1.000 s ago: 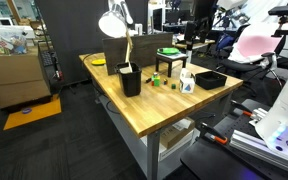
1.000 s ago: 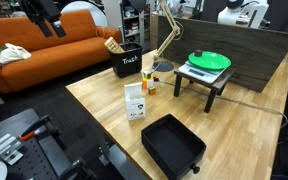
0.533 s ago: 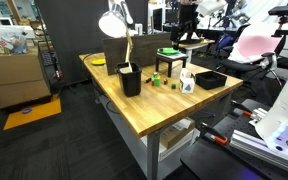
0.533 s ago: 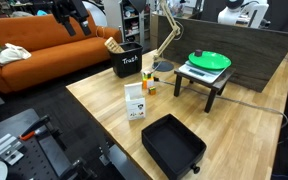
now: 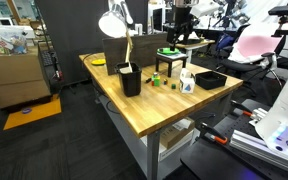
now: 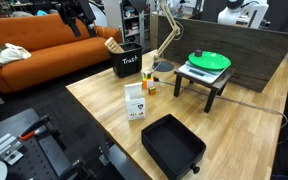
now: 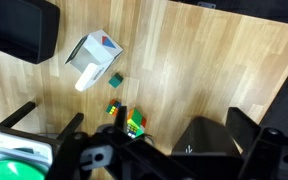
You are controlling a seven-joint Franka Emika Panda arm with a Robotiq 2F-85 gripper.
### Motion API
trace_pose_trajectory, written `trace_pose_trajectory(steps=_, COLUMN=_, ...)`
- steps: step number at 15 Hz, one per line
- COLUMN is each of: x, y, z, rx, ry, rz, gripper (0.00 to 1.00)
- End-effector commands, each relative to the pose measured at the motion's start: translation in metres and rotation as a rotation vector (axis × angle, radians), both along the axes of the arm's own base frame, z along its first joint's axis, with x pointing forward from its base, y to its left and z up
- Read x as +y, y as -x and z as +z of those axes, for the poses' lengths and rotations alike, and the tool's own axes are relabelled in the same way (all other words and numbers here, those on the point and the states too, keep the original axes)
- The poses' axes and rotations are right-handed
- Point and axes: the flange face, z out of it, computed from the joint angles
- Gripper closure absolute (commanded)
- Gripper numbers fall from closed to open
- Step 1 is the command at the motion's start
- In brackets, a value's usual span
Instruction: Pick the Rubik's cube and put it on the plate
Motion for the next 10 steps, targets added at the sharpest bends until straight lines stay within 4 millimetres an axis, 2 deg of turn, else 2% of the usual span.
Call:
trace_pose_trajectory(steps=1, x=-0.001, y=-0.005, z=-0.003, rx=0.001, ry=0.001, rz=-0.006, gripper=0.00)
trace_pose_trajectory(steps=7, x=-0.023, y=-0.045, z=-0.026, rx=0.040, ry=0.003, rz=-0.022, gripper=0.00)
trace_pose_trajectory(steps=10, x=-0.023, y=-0.069, z=-0.041, rx=0.066, ry=-0.053, rz=-0.023, gripper=0.00)
